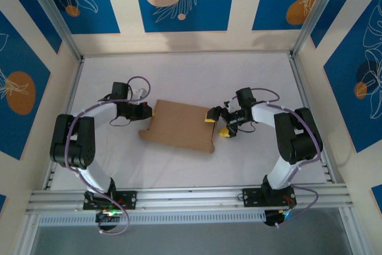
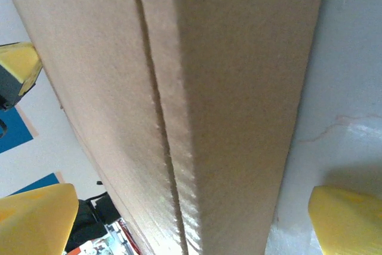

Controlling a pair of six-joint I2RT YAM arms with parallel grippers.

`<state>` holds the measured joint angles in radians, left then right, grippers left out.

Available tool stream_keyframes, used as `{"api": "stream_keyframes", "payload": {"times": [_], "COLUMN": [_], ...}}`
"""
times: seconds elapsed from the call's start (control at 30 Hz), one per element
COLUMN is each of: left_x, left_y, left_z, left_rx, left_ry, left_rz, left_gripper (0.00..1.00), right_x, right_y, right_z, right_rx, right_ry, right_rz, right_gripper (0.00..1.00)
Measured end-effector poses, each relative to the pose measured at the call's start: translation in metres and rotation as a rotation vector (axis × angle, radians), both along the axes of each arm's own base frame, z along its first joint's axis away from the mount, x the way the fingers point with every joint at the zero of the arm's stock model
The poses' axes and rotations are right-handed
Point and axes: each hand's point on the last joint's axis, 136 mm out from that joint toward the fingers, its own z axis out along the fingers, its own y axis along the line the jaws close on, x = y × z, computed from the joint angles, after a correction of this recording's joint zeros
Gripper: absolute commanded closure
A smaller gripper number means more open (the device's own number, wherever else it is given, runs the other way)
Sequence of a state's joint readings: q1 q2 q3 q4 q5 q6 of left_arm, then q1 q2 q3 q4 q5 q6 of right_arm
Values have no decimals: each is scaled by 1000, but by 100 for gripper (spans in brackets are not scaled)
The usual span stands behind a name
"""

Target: Fold the paper box

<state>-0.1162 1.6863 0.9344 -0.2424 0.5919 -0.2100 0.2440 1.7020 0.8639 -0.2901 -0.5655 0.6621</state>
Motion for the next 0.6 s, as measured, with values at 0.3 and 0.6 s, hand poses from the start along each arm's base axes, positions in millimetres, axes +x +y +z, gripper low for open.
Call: {"api": "stream_keyframes", "payload": {"times": [0.3, 0.6], "left_x": [1, 2], "left_y": [3, 2], "left_z": [-1, -2], "left_rx": [-26, -50], "left_ry": [14, 24], "left_rz": [5, 2], "left_gripper": [100, 100], "right_x": [-1, 8], "right_y": [-1, 22], "right_z": [-4, 2], "right_rx": [-78, 11], "right_ry": [-21, -38], "right_rz": [-7, -31], "right_gripper": [1, 1]}}
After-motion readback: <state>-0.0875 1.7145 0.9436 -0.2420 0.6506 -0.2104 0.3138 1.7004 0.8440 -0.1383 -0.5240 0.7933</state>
